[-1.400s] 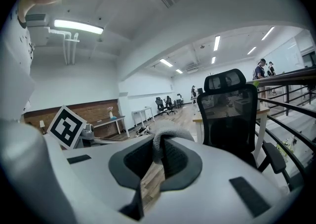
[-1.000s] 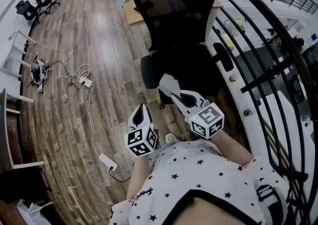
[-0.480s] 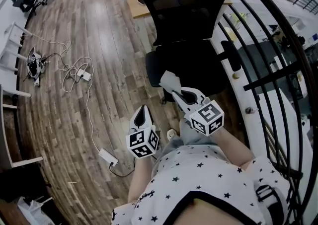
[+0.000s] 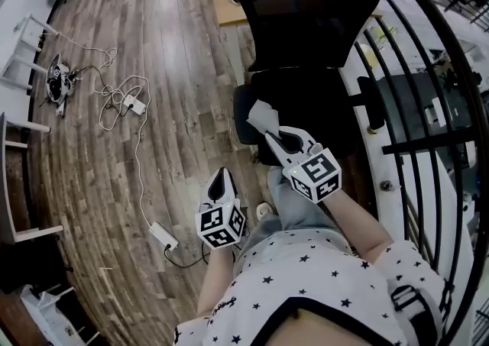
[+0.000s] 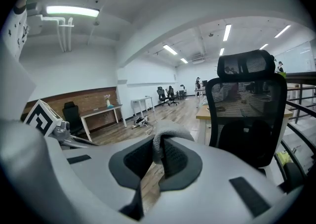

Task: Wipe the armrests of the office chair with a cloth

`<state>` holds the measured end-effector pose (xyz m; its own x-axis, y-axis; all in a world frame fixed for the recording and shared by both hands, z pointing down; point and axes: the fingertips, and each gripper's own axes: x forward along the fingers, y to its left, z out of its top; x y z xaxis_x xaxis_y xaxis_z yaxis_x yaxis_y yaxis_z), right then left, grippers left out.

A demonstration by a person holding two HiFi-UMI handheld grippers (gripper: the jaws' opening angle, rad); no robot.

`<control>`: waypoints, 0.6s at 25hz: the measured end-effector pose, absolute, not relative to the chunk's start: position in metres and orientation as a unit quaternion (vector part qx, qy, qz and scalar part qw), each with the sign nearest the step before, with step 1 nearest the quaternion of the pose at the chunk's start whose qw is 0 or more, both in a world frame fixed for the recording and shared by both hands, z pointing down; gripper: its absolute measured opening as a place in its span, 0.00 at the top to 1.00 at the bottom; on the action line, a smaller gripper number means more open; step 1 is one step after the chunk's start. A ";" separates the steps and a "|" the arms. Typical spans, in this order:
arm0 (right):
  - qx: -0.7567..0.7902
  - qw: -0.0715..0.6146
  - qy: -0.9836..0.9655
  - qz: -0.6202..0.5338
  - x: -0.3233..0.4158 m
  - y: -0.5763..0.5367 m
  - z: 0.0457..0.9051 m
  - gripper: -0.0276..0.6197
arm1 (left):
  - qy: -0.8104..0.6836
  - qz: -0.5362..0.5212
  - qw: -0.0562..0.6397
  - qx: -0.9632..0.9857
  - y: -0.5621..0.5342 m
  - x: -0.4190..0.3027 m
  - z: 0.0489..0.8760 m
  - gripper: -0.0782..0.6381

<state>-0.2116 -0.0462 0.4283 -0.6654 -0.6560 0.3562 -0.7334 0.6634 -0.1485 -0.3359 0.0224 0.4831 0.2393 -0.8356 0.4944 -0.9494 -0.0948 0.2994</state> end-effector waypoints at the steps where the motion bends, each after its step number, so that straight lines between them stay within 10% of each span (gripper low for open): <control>1: 0.383 0.141 -0.902 0.140 -0.211 -0.054 0.432 0.91 | -0.610 0.102 0.289 0.730 0.017 -0.336 0.486 0.88; 15: 0.379 0.203 -0.894 0.124 -0.206 -0.169 0.506 0.91 | -0.627 0.121 0.317 0.701 -0.048 -0.331 0.528 0.88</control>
<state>-0.2055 -0.1692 0.5059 -0.6301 -0.6283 0.4562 -0.7285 0.6817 -0.0673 -0.3311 -0.0483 0.5276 0.1850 -0.8025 0.5673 -0.9558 -0.0126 0.2939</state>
